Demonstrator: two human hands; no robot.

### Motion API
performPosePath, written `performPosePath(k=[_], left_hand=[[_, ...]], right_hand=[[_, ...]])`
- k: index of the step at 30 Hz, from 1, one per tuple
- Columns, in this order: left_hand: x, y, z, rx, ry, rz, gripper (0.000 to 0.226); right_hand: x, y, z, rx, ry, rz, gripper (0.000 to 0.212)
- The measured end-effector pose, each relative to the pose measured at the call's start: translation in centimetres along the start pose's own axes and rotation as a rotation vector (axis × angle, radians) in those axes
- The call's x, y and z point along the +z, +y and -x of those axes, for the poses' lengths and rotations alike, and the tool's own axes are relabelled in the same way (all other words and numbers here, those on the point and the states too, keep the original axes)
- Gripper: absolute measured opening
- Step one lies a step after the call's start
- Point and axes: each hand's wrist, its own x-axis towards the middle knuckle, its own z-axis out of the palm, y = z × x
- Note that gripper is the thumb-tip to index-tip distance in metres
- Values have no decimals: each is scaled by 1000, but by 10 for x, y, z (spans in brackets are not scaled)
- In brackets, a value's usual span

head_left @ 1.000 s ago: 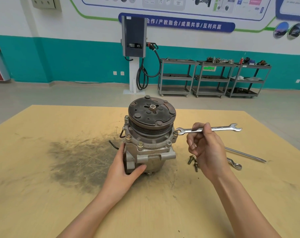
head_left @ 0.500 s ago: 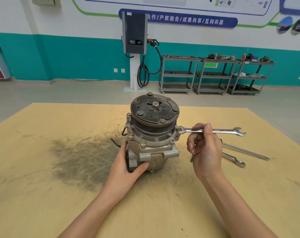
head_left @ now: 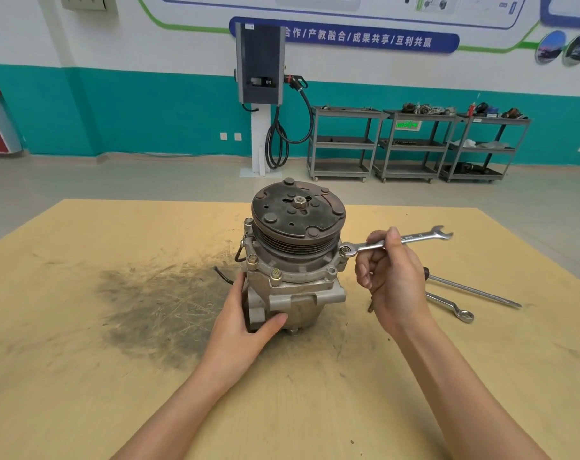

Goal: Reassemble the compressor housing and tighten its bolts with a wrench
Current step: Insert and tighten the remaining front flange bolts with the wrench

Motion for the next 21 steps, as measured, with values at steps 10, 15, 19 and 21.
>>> performPosePath(k=[10, 15, 19, 21], left_hand=[[1, -2, -2, 9, 9, -2, 83], [0, -2, -1, 16, 4, 9, 83], [1, -3, -1, 20, 8, 10, 83], [1, -3, -2, 19, 4, 10, 86]], right_hand=[[3, 10, 17, -214, 87, 82, 33], [5, 10, 21, -208, 99, 69, 32], [4, 7, 13, -106, 82, 54, 35], [3, 4, 10, -65, 63, 42, 36]])
